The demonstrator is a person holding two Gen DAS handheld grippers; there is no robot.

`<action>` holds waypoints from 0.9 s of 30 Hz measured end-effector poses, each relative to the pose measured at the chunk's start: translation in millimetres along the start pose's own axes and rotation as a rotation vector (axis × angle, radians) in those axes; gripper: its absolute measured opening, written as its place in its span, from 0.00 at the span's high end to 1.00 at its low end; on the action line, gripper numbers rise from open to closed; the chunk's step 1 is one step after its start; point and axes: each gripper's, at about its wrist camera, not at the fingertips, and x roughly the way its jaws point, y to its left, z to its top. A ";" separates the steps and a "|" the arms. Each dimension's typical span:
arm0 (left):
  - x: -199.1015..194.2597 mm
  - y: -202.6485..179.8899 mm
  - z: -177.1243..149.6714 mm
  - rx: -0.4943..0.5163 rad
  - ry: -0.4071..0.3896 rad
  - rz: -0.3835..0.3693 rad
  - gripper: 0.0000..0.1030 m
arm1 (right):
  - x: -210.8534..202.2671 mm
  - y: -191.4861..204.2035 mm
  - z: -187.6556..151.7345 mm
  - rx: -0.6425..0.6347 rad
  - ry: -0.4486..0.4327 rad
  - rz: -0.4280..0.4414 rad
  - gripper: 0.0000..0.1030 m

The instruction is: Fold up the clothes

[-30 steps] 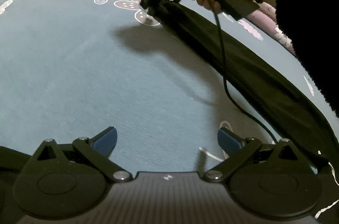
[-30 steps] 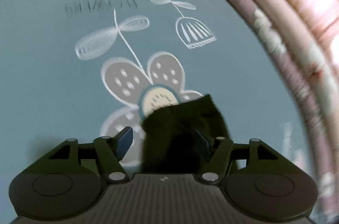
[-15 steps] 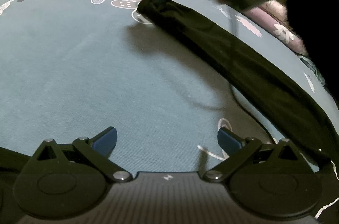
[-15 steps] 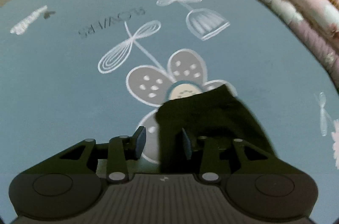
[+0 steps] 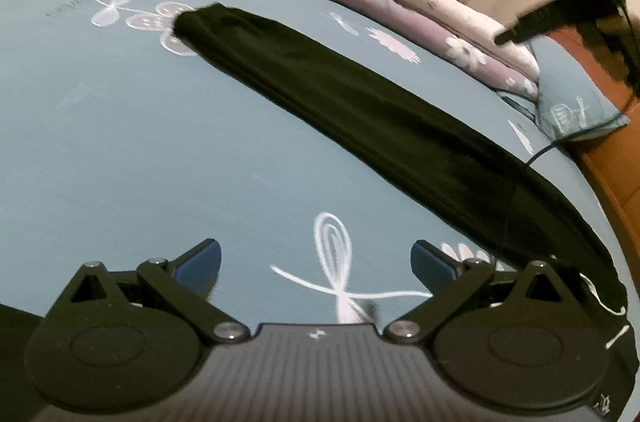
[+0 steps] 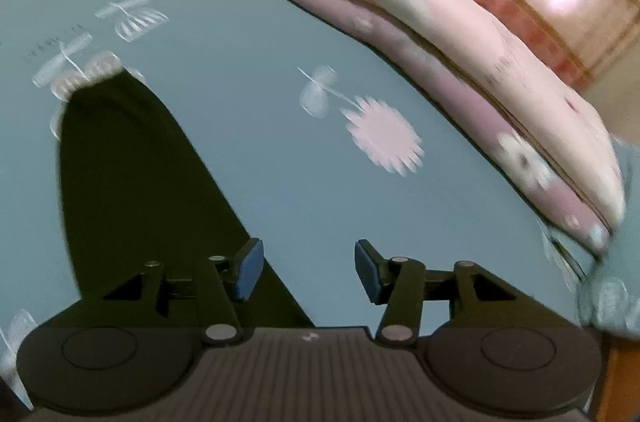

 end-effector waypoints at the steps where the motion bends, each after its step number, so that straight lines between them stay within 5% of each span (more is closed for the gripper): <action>1: 1.4 -1.1 -1.6 -0.001 0.000 -0.010 0.03 | 5.9 -3.5 -10.7 0.007 0.008 0.008 0.46; 7: 2.7 -4.5 -6.8 -0.006 -0.031 -0.046 0.03 | 73.6 -3.7 -51.9 0.050 0.007 0.090 0.47; 17: 7.9 2.1 -8.6 -0.034 -0.022 -0.066 0.03 | 138.1 18.7 -44.7 0.049 -0.017 0.202 0.47; 18: 8.1 2.1 -8.9 -0.030 -0.021 -0.063 0.03 | 141.2 20.9 -44.7 0.036 -0.009 0.205 0.49; 20: 8.4 0.4 -9.6 -0.016 -0.020 -0.056 0.03 | 144.3 24.3 -45.3 0.016 0.005 0.212 0.89; 27: 7.7 -1.7 -11.2 -0.003 -0.020 -0.048 0.03 | 141.3 21.4 -40.9 0.043 -0.050 0.143 0.91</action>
